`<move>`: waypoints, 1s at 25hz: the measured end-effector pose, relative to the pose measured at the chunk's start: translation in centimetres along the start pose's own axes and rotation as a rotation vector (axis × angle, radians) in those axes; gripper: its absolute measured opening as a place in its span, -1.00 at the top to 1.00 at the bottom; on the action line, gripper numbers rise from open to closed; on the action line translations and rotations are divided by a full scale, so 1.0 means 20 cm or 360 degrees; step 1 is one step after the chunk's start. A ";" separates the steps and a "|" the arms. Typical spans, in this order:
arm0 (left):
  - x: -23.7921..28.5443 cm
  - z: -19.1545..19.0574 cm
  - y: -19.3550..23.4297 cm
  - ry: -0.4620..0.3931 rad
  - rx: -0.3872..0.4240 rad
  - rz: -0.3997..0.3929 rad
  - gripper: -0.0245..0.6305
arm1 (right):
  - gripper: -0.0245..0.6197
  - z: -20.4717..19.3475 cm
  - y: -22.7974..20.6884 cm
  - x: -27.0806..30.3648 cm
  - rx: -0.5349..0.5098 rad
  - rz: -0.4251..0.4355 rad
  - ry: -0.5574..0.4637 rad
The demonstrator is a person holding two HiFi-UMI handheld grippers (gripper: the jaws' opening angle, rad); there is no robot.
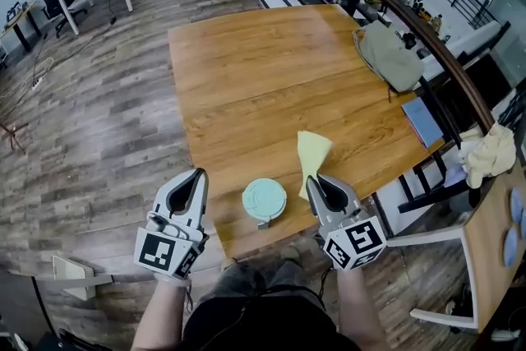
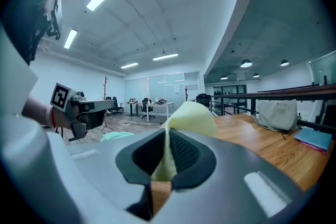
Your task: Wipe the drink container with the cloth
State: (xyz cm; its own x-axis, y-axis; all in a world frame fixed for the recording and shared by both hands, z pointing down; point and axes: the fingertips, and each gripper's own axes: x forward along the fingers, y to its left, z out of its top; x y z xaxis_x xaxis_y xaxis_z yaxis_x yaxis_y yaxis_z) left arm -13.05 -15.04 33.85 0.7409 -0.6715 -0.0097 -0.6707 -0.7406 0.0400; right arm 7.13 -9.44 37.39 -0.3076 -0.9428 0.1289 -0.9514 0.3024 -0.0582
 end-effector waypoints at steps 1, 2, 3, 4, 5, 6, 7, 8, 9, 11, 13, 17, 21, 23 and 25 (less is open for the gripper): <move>0.00 0.00 0.01 -0.0006 0.0001 -0.0012 0.93 | 0.83 0.00 0.01 0.00 0.0001 -0.0022 -0.0004; 0.00 0.01 0.01 -0.0015 -0.0006 -0.0025 0.93 | 0.83 0.00 0.02 -0.01 0.0002 -0.0043 -0.0008; 0.00 0.01 0.02 -0.0027 -0.0016 -0.0038 0.93 | 0.83 0.00 0.04 -0.01 0.0000 -0.0060 -0.0011; -0.01 0.02 0.02 -0.0038 -0.0025 -0.0051 0.93 | 0.83 0.00 0.05 -0.02 -0.0003 -0.0076 -0.0013; -0.02 0.02 0.02 -0.0047 -0.0033 -0.0064 0.93 | 0.83 0.00 0.07 -0.03 -0.0005 -0.0092 -0.0017; -0.03 0.01 0.02 -0.0052 -0.0040 -0.0077 0.93 | 0.83 -0.01 0.08 -0.04 -0.0007 -0.0110 -0.0023; -0.04 0.00 0.02 -0.0053 -0.0045 -0.0091 0.94 | 0.83 -0.01 0.09 -0.06 -0.0006 -0.0130 -0.0033; -0.04 0.00 0.02 -0.0054 -0.0049 -0.0103 0.93 | 0.83 -0.01 0.10 -0.07 -0.0004 -0.0152 -0.0043; -0.05 -0.01 0.01 -0.0057 -0.0052 -0.0114 0.93 | 0.83 -0.01 0.10 -0.09 -0.0003 -0.0173 -0.0051; -0.07 -0.01 0.01 -0.0066 -0.0065 -0.0124 0.93 | 0.83 -0.01 0.11 -0.12 -0.0004 -0.0207 -0.0058; -0.09 -0.01 0.01 -0.0065 -0.0090 -0.0125 0.93 | 0.83 -0.01 0.13 -0.16 -0.0014 -0.0229 -0.0059; -0.13 0.00 -0.01 -0.0077 -0.0115 -0.0135 0.93 | 0.83 0.02 0.16 -0.24 -0.0051 -0.0252 -0.0070; -0.18 0.00 -0.04 -0.0089 -0.0110 -0.0142 0.93 | 0.83 0.02 0.18 -0.30 -0.0057 -0.0268 -0.0076; -0.20 0.00 -0.06 -0.0094 -0.0112 -0.0141 0.94 | 0.83 0.02 0.20 -0.31 -0.0061 -0.0262 -0.0086; -0.22 0.00 -0.07 -0.0094 -0.0116 -0.0136 0.94 | 0.83 0.02 0.21 -0.32 -0.0068 -0.0250 -0.0087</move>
State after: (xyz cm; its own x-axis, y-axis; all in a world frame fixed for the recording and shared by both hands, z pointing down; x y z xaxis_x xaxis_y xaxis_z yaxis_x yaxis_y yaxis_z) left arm -15.48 -11.04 33.91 0.7906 -0.6076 -0.0752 -0.5992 -0.7931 0.1090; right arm 5.00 -2.21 35.89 -0.1550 -0.9848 0.0790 -0.9878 0.1555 0.0006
